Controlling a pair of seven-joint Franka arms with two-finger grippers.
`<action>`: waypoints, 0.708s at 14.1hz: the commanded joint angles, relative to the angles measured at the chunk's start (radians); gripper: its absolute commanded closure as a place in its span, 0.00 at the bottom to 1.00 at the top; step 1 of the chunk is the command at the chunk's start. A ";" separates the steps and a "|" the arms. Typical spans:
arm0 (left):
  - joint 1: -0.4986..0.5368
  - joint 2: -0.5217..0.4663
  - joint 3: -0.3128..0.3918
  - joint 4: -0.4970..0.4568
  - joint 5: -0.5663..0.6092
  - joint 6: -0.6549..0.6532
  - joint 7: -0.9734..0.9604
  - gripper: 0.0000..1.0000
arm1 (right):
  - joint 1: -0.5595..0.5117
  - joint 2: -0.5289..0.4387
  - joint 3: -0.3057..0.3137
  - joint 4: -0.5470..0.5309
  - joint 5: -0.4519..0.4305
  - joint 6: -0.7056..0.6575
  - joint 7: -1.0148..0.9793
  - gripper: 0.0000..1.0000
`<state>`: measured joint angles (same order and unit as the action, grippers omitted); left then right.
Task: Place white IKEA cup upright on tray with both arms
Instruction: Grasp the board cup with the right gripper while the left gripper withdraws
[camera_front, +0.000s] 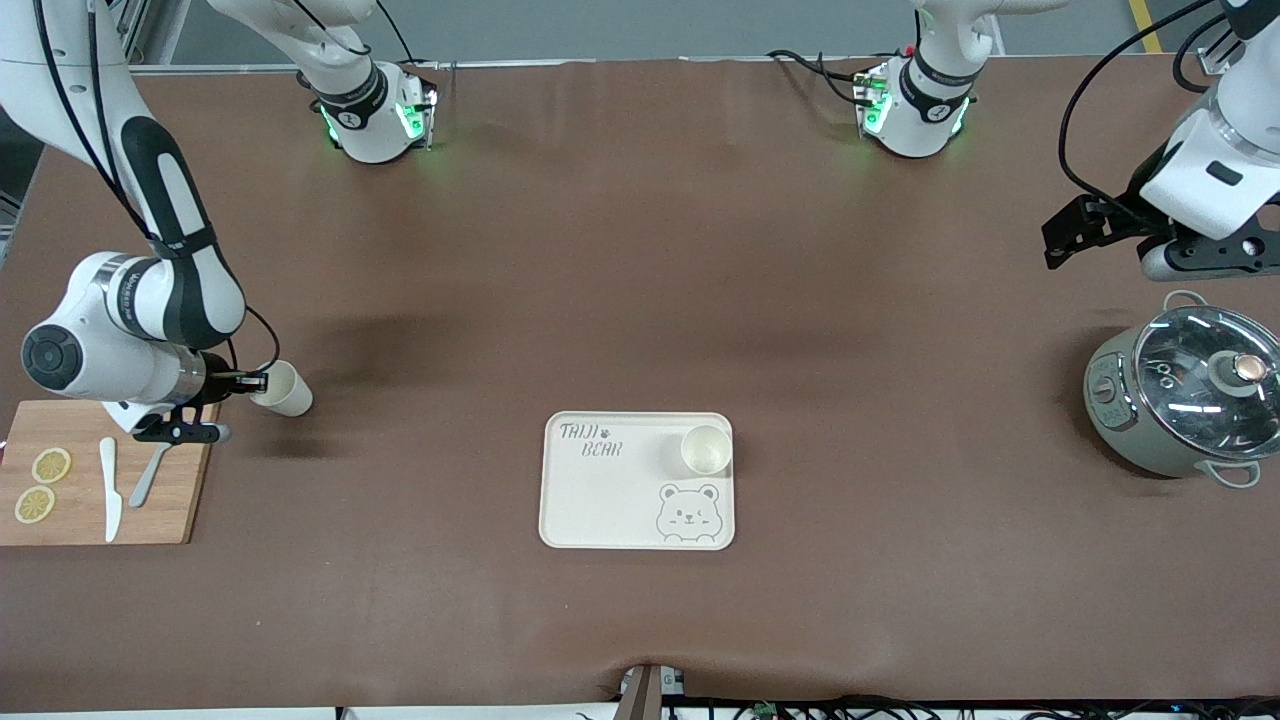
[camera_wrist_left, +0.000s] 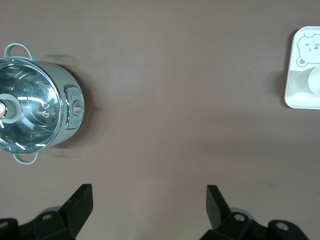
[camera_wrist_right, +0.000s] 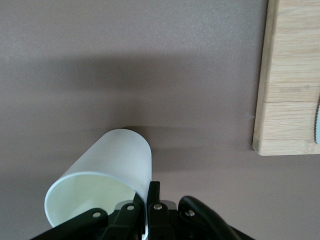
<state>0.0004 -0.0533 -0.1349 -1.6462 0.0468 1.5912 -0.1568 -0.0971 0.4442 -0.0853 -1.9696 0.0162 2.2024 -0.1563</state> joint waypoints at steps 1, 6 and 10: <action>0.017 -0.026 -0.011 -0.023 -0.016 -0.002 0.023 0.00 | -0.007 -0.025 0.012 0.009 -0.010 -0.016 0.004 1.00; 0.015 -0.023 -0.012 -0.021 -0.016 -0.002 0.031 0.00 | 0.094 -0.025 0.019 0.225 0.005 -0.257 0.131 1.00; 0.015 -0.023 -0.012 -0.015 -0.018 -0.003 0.031 0.00 | 0.270 0.060 0.019 0.346 0.155 -0.253 0.396 1.00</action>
<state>0.0004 -0.0565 -0.1382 -1.6545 0.0468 1.5912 -0.1506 0.1012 0.4304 -0.0587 -1.7087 0.1084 1.9636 0.1254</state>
